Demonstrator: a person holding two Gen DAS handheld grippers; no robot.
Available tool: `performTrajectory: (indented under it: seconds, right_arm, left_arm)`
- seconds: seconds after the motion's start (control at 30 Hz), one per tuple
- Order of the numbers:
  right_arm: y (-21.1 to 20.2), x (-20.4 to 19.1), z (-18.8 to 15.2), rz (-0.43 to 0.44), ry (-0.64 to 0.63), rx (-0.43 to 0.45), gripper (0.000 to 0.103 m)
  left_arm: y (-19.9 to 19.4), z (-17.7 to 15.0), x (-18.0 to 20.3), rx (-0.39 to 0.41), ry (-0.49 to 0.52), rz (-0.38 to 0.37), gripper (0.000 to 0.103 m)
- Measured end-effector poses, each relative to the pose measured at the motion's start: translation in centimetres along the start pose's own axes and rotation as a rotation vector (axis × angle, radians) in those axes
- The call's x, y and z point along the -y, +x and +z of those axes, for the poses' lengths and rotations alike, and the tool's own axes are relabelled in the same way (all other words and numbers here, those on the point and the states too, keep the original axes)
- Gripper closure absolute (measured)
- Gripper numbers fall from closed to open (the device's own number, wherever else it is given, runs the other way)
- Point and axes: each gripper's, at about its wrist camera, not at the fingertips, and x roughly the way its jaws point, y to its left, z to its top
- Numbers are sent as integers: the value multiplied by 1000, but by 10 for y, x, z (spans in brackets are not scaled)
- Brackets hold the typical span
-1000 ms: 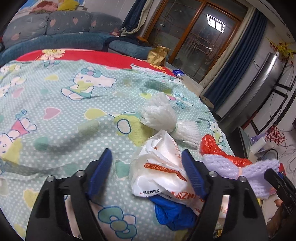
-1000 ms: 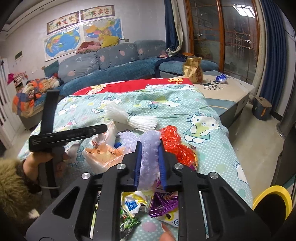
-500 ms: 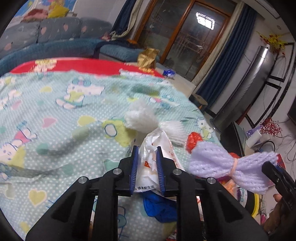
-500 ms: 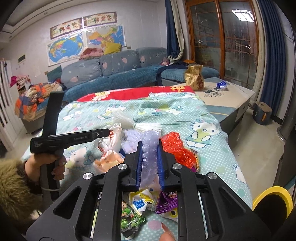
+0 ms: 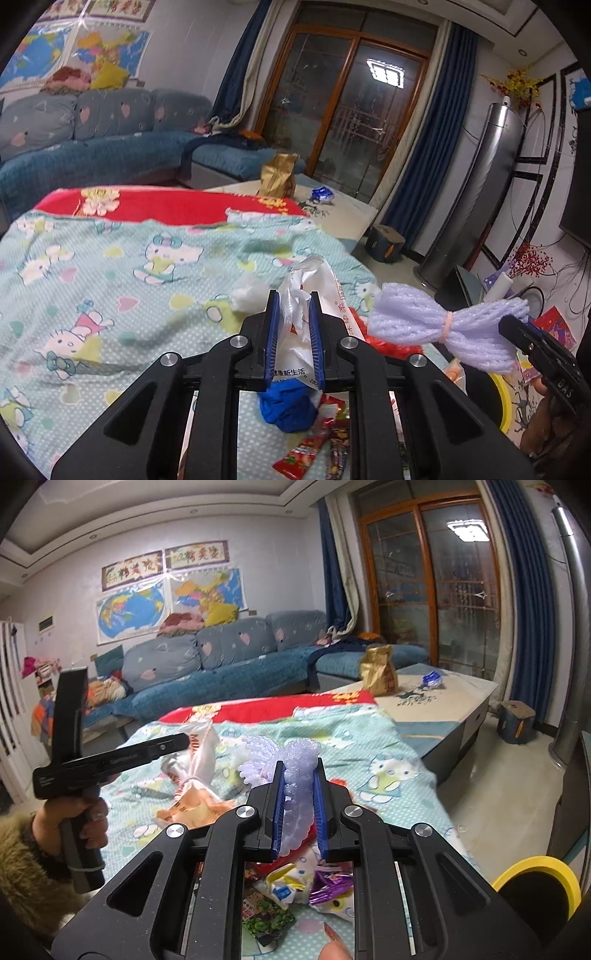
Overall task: Collect trash
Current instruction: 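Carry the lavender bow and white bag in both tools over the yellow bin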
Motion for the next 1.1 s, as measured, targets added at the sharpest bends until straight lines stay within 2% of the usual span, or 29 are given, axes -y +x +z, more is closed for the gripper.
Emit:
performTrajectory:
  seconds: [0.47, 0.7, 1.1]
  right_arm:
    - [-44, 33, 3, -83, 39, 50, 93]
    - [-63, 60, -4, -144, 74, 49, 93]
    - [-93, 110, -26, -279, 160, 40, 93]
  left_arm:
    - [-18, 2, 63, 33, 77, -31, 88]
    - [-8, -3, 97, 15, 111, -78, 88]
    - [17, -18, 156, -11, 173, -104, 88]
